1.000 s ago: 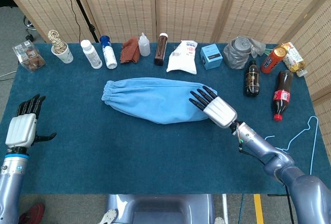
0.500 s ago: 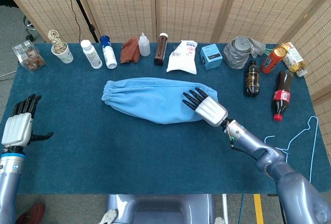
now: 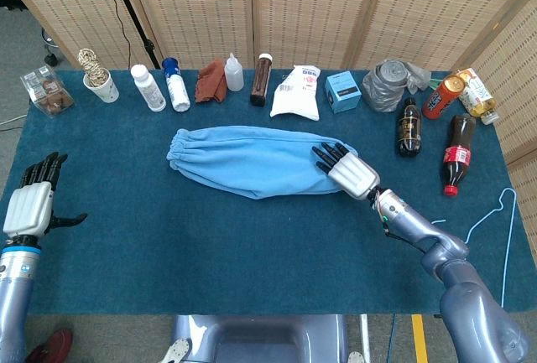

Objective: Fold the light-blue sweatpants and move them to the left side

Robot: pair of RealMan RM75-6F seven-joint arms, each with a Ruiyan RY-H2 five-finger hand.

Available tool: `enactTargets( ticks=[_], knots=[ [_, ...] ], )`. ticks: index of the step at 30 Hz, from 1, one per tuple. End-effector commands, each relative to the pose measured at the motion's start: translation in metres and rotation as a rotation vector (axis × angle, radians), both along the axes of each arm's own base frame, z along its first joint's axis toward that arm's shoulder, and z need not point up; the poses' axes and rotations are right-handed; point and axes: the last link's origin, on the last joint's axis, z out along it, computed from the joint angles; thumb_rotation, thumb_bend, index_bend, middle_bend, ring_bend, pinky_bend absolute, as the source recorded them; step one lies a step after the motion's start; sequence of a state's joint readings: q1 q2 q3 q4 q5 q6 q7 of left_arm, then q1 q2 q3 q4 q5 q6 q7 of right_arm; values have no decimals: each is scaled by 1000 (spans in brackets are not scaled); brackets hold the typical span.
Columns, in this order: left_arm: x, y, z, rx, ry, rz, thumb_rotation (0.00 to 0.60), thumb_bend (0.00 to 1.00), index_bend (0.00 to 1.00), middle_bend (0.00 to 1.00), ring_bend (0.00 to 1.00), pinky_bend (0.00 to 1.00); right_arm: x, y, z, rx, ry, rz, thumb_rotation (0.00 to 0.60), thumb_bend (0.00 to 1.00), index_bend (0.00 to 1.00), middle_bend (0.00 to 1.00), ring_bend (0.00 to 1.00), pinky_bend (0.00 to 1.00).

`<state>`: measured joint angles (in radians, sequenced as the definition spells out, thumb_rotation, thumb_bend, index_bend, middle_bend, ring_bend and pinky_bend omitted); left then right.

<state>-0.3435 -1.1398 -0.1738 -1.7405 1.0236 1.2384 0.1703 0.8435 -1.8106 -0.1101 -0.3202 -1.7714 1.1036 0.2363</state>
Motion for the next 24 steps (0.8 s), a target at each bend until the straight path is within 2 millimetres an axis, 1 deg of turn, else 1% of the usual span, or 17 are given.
enactTargets(
  ticks=[1, 3, 5, 7, 8, 11, 17, 20, 24],
  knots=[
    [0, 0, 0, 0, 0, 0, 600, 0, 0, 0, 0, 0, -3, 2, -1, 8, -6, -6, 600, 346, 305, 140, 75, 277],
    [0, 0, -1, -1, 0, 1, 600, 0, 0, 0, 0, 0, -4, 2, -2, 12, -17, -15, 600, 458, 365, 202, 145, 323],
    [0, 0, -1, -3, 0, 3, 600, 0, 0, 0, 0, 0, -5, 3, -2, 11, -25, -15, 600, 625, 455, 289, 237, 398],
    [0, 0, -1, -3, -2, 3, 600, 0, 0, 0, 0, 0, -5, 5, -2, 9, -45, -10, 600, 746, 523, 351, 301, 459],
    [0, 0, -1, -3, -3, 3, 600, 0, 0, 0, 0, 0, -5, 7, -1, 7, -57, -8, 600, 789, 548, 373, 325, 483],
    [0, 0, -2, -7, -5, 2, 600, 0, 0, 0, 0, 0, -6, 10, -1, 6, -89, -8, 600, 827, 567, 391, 348, 507],
    [0, -1, -2, -9, -6, 2, 600, 0, 0, 0, 0, 0, -13, 16, 7, 10, -118, -3, 600, 836, 569, 391, 349, 509],
    [0, -1, -2, -14, -7, 2, 600, 0, 0, 0, 0, 0, -19, 20, 16, 8, -114, 20, 600, 836, 569, 392, 349, 509],
    [0, -2, -3, -16, -8, -1, 600, 0, 0, 0, 0, 0, -31, 27, 35, -2, -105, 47, 600, 838, 570, 392, 348, 509]
  ],
)
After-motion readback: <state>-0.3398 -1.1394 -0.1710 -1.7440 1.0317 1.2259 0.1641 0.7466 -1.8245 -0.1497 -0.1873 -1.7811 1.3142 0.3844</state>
